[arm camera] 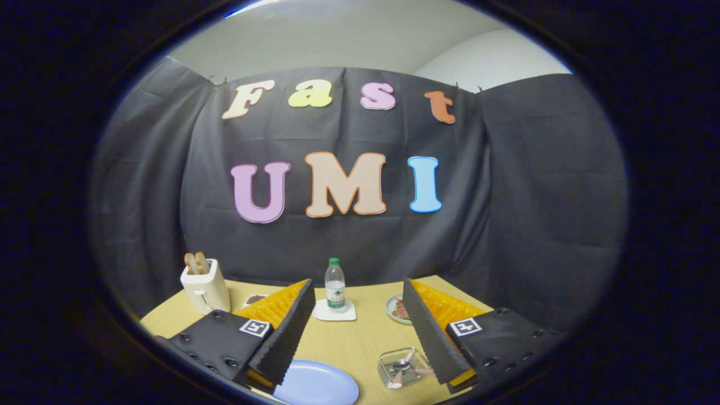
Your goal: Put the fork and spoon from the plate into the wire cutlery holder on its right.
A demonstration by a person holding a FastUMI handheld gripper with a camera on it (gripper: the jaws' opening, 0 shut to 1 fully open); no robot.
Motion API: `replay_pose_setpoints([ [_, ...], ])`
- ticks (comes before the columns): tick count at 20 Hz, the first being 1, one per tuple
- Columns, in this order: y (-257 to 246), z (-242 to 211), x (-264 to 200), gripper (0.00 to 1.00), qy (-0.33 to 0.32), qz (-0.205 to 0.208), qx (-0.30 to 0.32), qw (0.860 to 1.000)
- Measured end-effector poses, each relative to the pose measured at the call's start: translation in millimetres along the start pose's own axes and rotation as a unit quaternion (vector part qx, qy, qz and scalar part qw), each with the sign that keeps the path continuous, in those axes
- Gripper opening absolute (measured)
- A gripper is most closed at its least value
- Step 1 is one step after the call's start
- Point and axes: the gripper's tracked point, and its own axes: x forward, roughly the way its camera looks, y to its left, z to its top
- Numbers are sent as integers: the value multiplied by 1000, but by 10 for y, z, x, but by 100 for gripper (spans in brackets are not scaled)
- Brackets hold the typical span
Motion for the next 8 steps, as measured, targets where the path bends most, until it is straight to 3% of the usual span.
replay_pose_setpoints([
  [8,19,-5,-278,99,-9,-14,13,1000],
])
